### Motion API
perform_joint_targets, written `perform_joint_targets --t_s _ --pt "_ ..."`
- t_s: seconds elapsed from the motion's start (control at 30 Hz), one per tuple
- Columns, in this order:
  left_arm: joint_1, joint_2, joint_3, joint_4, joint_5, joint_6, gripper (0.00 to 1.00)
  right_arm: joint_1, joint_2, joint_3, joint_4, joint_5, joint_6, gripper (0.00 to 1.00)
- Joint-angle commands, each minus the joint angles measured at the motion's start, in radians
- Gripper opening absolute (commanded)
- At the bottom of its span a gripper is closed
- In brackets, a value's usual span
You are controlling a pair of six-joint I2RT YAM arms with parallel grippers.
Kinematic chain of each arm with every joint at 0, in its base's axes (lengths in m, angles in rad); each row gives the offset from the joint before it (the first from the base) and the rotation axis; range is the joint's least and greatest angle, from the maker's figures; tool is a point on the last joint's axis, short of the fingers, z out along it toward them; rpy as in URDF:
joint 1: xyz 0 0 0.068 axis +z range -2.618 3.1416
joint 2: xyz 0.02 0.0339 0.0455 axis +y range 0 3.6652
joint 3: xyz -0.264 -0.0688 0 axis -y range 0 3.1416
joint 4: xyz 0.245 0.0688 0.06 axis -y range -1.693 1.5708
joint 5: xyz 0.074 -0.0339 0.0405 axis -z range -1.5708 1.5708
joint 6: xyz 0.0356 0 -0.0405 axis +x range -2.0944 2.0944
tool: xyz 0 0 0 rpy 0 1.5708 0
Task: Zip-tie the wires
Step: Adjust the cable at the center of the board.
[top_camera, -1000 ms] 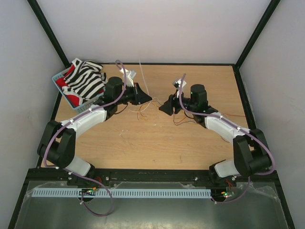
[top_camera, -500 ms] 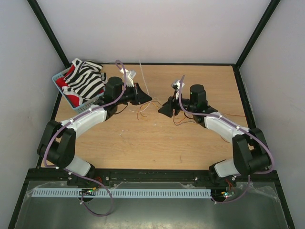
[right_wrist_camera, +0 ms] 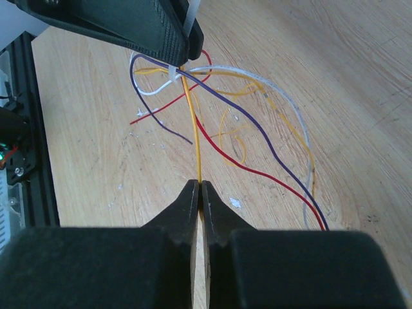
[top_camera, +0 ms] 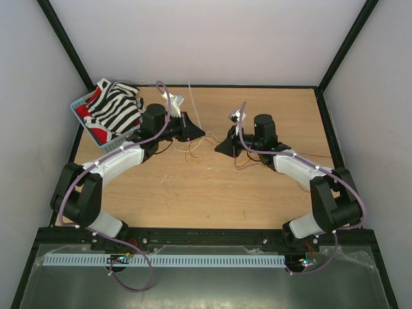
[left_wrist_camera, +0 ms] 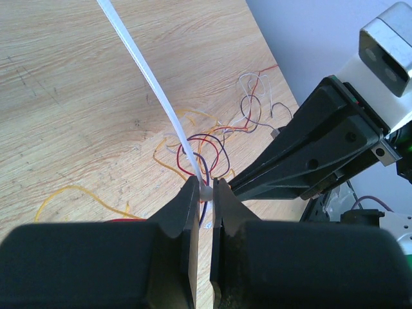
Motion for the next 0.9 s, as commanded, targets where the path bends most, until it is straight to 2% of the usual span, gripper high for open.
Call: perform_joint_targets --t_s 0.0,0.2,0.6,0.87 --pt "0.001 -0.020 0.023 0.011 -0.003 0.006 0.00 0.005 -0.032 0.036 -0.033 0.009 -0.037 0.08" --pt "0.010 -0.025 0.007 0.008 -0.021 0.012 0.00 -0.011 -0.108 0.034 -0.133 0.083 -0.074 0.00" --pt "0.022 -0.032 -0.003 0.006 -0.026 0.014 0.00 -0.041 -0.269 0.014 -0.211 0.243 -0.068 0.00" --pt "0.022 -0.030 -0.003 0.005 -0.023 0.013 0.00 -0.053 -0.269 0.008 -0.225 0.227 -0.066 0.00"
